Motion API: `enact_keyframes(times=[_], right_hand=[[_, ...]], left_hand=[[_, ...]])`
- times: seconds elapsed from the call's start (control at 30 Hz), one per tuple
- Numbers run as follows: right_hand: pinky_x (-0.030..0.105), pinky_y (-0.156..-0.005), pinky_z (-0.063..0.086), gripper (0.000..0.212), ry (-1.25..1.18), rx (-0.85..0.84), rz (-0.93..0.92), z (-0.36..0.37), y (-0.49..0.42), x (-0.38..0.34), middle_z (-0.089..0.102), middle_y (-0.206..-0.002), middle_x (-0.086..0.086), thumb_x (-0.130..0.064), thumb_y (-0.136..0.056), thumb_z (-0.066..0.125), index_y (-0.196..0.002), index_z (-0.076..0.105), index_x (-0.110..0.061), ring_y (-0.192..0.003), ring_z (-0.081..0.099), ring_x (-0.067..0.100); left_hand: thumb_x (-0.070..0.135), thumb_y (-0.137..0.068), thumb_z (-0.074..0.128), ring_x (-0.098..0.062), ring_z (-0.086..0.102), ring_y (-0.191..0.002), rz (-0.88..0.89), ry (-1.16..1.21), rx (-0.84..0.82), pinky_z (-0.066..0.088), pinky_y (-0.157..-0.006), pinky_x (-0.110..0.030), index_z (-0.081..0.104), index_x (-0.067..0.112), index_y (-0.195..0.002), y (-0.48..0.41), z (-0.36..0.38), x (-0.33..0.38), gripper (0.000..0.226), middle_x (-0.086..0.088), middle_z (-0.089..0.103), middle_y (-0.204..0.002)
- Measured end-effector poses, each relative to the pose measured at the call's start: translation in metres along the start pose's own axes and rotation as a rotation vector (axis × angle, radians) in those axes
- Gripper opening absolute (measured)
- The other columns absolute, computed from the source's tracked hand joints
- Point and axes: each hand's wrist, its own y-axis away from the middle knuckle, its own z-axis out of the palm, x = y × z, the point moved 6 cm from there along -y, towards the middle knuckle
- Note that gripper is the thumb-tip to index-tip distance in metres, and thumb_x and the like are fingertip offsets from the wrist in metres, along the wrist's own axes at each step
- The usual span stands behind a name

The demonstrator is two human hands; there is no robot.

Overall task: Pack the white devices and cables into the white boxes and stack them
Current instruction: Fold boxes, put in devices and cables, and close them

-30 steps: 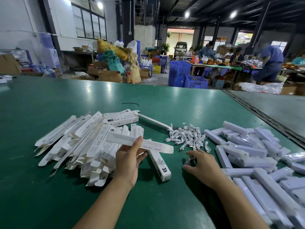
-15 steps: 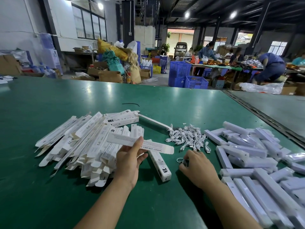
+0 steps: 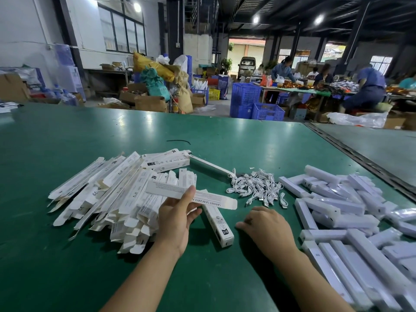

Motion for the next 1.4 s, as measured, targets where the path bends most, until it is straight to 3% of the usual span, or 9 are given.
enact_keyframes(times=[0.17,0.3,0.43,0.6,0.8,0.93,1.07,1.23,1.4], right_hand=[[0.03,-0.092,0.041,0.035,-0.053,-0.161,-0.018,-0.002,0.0,0.007,0.064,-0.122,0.004,-0.045,-0.088,0.066,-0.109,0.072,-0.017,-0.113,0.059,0.024],[0.028,-0.102,0.035,0.051,0.019,-0.356,-0.095,-0.001,0.009,0.015,0.039,-0.153,0.0,-0.047,-0.093,0.058,-0.134,0.056,-0.016,-0.133,0.046,0.023],[0.029,-0.097,0.039,0.047,0.034,-0.335,-0.127,-0.008,0.01,0.014,0.057,-0.137,-0.001,-0.04,-0.094,0.06,-0.138,0.055,-0.023,-0.12,0.055,0.021],[0.019,-0.09,0.043,0.061,-0.188,-0.148,0.059,-0.017,0.011,0.025,0.071,-0.117,0.0,-0.032,-0.082,0.076,-0.139,0.053,-0.026,-0.107,0.064,0.016],[0.007,-0.063,0.042,0.016,-0.516,0.126,0.049,-0.029,0.011,0.02,0.071,-0.074,-0.019,-0.026,-0.09,0.069,-0.102,0.077,-0.021,-0.067,0.062,-0.008],[0.004,-0.078,0.045,0.019,-0.836,0.172,-0.006,-0.034,0.014,0.009,0.071,-0.095,-0.021,-0.015,-0.087,0.072,-0.106,0.076,-0.019,-0.084,0.065,-0.011],[0.021,-0.075,0.057,0.022,-1.192,0.15,0.132,-0.027,0.013,0.006,0.072,-0.071,-0.006,-0.002,-0.081,0.075,-0.1,0.075,-0.014,-0.068,0.066,0.006],[0.012,-0.069,0.052,0.022,-1.325,0.069,0.175,-0.021,0.014,0.0,0.077,-0.083,0.002,-0.003,-0.078,0.077,-0.09,0.077,-0.022,-0.073,0.069,0.004],[0.022,-0.077,0.058,0.022,-1.511,-0.007,0.261,-0.011,0.014,-0.003,0.076,-0.093,0.009,0.003,-0.084,0.069,-0.105,0.072,-0.004,-0.084,0.073,0.016]], left_hand=[[0.015,-0.087,0.072,-0.009,0.07,-0.066,-0.005,-0.006,0.001,0.055,-0.054,-0.022,0.07,0.023,-0.092,0.0,-0.002,0.0,0.009,0.001,0.076,-0.084],[0.015,-0.087,0.071,-0.008,0.069,-0.065,-0.015,-0.004,0.002,0.055,-0.054,-0.021,0.069,0.022,-0.092,0.001,-0.001,-0.001,0.009,0.001,0.076,-0.083],[0.018,-0.082,0.074,-0.009,0.07,-0.066,-0.014,-0.006,0.0,0.056,-0.055,-0.021,0.07,0.021,-0.092,0.001,-0.002,0.0,0.011,0.0,0.076,-0.084],[0.016,-0.086,0.072,-0.009,0.07,-0.067,-0.018,-0.009,0.003,0.055,-0.054,-0.021,0.07,0.022,-0.092,0.0,-0.001,-0.001,0.009,0.0,0.077,-0.085],[0.019,-0.083,0.074,-0.009,0.07,-0.067,-0.027,-0.002,0.025,0.055,-0.054,-0.021,0.07,0.021,-0.092,0.0,-0.003,-0.001,0.01,0.0,0.076,-0.084],[0.016,-0.086,0.073,-0.01,0.07,-0.066,-0.001,-0.015,0.027,0.056,-0.055,-0.023,0.071,0.022,-0.088,-0.001,-0.003,0.0,0.007,0.001,0.076,-0.082],[0.022,-0.077,0.075,-0.012,0.072,-0.073,0.026,-0.027,-0.036,0.057,-0.059,-0.023,0.069,0.018,-0.092,0.001,0.003,0.002,0.016,-0.001,0.076,-0.086],[0.025,-0.069,0.076,-0.02,0.073,-0.088,0.078,-0.134,-0.129,0.059,-0.068,-0.026,0.067,0.012,-0.096,0.009,0.013,-0.001,0.032,-0.009,0.076,-0.097],[0.024,-0.069,0.075,-0.019,0.072,-0.085,0.085,-0.128,-0.133,0.058,-0.067,-0.026,0.067,0.011,-0.096,0.01,0.015,0.0,0.031,-0.01,0.075,-0.095]])
